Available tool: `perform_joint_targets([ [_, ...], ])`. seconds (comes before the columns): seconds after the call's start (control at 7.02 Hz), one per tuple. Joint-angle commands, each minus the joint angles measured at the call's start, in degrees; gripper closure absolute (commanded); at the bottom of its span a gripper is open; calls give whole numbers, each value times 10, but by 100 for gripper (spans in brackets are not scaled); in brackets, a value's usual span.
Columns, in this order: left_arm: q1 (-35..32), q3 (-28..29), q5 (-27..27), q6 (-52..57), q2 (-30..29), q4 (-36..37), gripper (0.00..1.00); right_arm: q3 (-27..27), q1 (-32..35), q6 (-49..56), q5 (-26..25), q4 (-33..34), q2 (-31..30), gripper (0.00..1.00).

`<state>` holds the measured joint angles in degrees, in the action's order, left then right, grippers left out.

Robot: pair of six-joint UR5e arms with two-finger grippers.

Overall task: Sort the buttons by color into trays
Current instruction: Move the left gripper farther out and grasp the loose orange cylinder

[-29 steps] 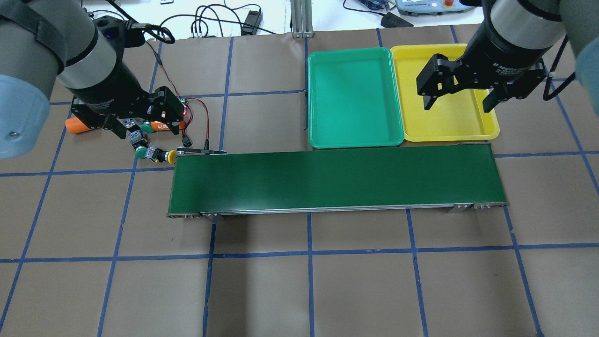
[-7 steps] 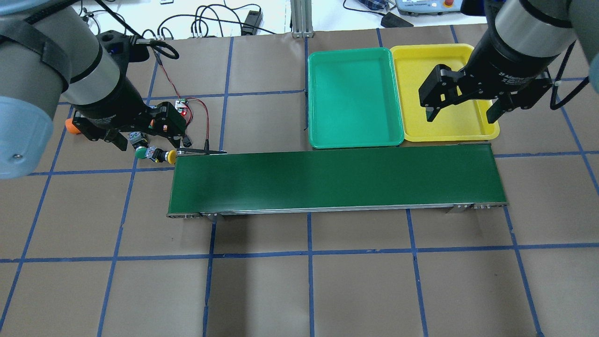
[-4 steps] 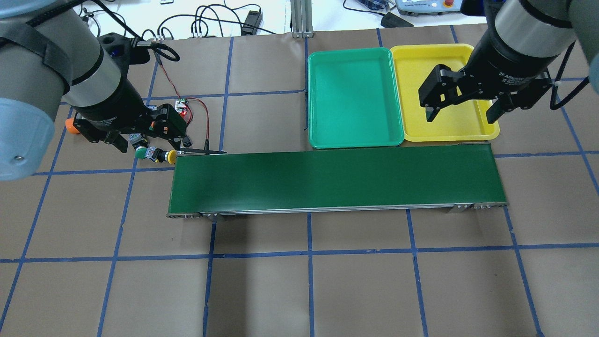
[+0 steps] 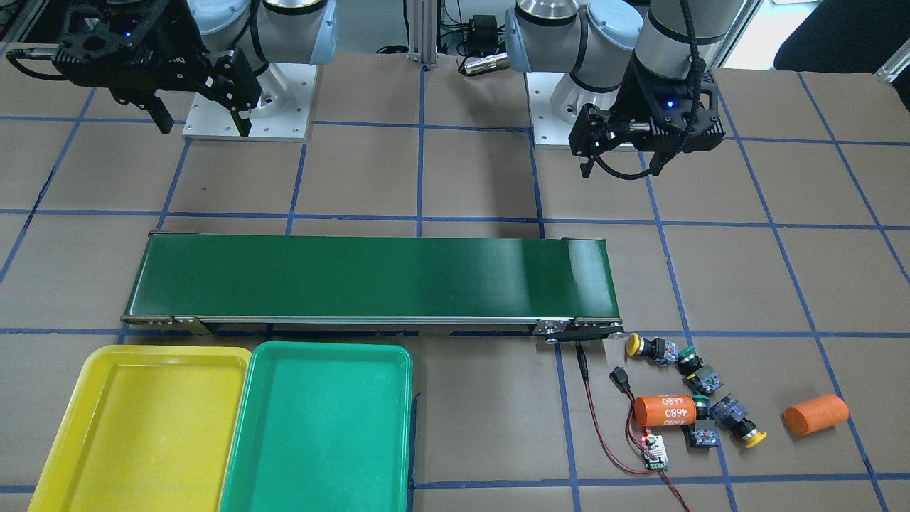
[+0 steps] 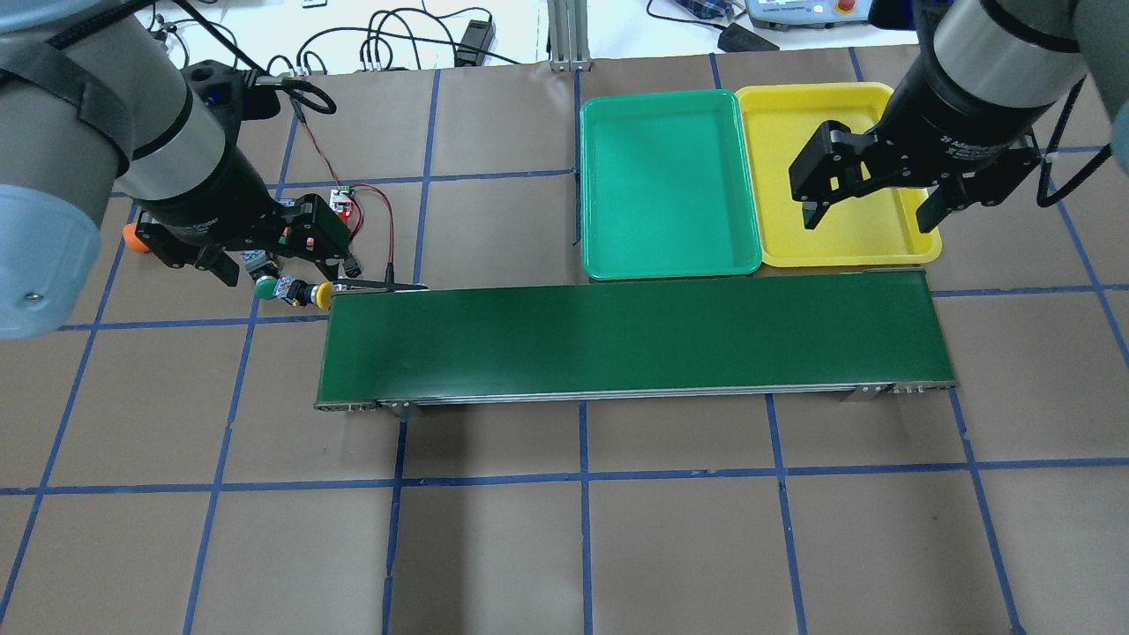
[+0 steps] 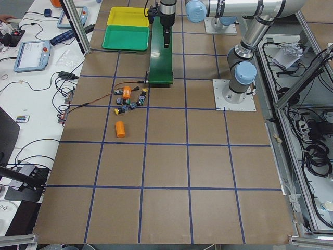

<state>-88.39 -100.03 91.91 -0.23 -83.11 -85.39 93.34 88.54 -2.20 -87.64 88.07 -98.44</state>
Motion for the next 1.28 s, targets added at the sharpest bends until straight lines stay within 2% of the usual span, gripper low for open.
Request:
perform_joint_targets([
  [0.0,4,0,-2,1,-7,1,0,0,1,-1,0,0,0,0],
  [0.71,21,1,0,1,-1,19,0,0,1,-2,0,0,0,0],
  [1.0,102,0,-2,1,-30,32,0,0,1,-3,0,1,0,0],
  [1.14,134,1,0,16,-50,90,0,0,-2,-3,1,1,0,0],
])
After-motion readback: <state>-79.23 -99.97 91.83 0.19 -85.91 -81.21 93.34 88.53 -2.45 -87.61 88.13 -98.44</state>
